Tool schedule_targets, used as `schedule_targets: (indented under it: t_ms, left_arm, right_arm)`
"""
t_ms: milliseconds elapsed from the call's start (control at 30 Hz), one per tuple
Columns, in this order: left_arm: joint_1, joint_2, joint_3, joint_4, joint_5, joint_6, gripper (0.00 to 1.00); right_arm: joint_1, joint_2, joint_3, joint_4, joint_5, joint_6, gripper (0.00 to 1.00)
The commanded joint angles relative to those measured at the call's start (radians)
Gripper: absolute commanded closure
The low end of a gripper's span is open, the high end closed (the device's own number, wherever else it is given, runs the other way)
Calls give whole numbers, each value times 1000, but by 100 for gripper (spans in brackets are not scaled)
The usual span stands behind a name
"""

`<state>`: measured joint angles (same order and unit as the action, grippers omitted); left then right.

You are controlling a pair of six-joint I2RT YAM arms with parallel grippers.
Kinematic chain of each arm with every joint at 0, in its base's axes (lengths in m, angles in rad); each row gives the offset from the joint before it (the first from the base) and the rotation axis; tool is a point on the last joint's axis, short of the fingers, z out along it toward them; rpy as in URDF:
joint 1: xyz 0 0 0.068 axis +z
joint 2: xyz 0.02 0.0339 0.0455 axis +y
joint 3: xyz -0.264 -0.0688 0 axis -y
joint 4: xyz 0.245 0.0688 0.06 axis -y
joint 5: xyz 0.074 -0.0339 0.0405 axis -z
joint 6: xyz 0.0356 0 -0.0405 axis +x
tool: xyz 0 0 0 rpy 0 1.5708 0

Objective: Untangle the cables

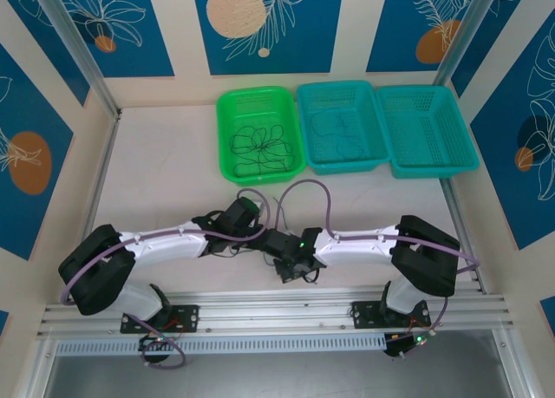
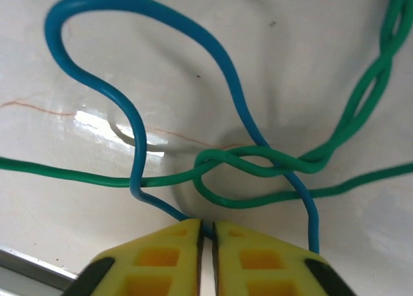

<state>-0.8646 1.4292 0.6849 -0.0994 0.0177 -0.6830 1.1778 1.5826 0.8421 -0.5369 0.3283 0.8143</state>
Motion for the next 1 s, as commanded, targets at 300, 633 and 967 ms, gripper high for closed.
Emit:
schedule_targets:
  t_ms: [300, 633, 967]
  left_arm:
    - [51, -62, -63, 0, -103, -3, 100]
    - [72, -90, -106, 34, -85, 6, 100]
    - [72, -90, -108, 30, -72, -4, 100]
  right_arm:
    - [5, -155, -43, 81, 21, -81, 100]
    - [-106, -376, -141, 238, -134, -85, 79]
    - [-66, -101, -99, 323, -219, -120, 68]
